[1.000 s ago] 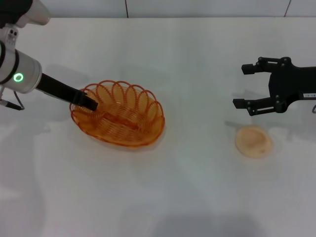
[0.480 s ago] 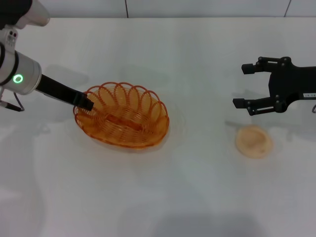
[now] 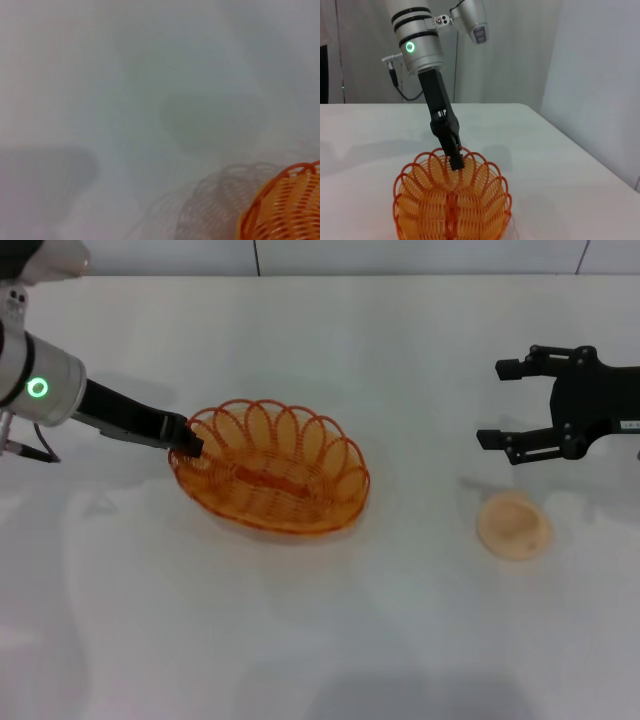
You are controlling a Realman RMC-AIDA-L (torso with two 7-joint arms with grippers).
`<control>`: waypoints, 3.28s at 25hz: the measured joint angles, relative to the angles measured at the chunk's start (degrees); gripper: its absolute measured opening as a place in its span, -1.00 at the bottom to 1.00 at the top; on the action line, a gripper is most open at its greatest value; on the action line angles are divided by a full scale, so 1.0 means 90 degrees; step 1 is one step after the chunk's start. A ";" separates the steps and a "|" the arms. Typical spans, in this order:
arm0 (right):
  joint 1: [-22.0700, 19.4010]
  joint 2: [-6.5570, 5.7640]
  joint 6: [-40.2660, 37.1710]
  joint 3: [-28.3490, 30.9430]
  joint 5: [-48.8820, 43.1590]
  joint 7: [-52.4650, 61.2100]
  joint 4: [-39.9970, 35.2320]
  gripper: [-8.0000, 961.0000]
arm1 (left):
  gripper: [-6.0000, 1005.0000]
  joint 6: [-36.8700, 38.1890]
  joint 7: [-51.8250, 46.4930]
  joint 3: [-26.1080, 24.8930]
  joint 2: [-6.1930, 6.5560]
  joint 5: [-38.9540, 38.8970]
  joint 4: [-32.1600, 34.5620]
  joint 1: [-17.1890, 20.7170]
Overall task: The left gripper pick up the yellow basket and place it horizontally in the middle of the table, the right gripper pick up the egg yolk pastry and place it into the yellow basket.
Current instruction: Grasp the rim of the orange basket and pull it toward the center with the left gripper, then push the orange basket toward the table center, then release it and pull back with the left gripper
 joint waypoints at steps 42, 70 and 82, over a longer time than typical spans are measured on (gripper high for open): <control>-0.0303 -0.0029 0.0055 0.0012 0.0328 -0.0176 -0.0364 0.82 | -0.81 -0.0764 -0.2767 0.2053 -0.0349 -0.1431 0.0436 0.0383; -0.0302 -0.0010 0.0101 0.0003 0.0320 -0.0146 -0.0363 0.82 | 0.78 -0.0423 -0.2321 0.1811 -0.0189 -0.1464 0.0683 0.0468; -0.0407 -0.0012 0.0168 0.0120 0.0396 -0.0006 -0.0361 0.82 | 0.78 0.0471 0.0274 0.0975 -0.0078 -0.1976 0.2016 0.1248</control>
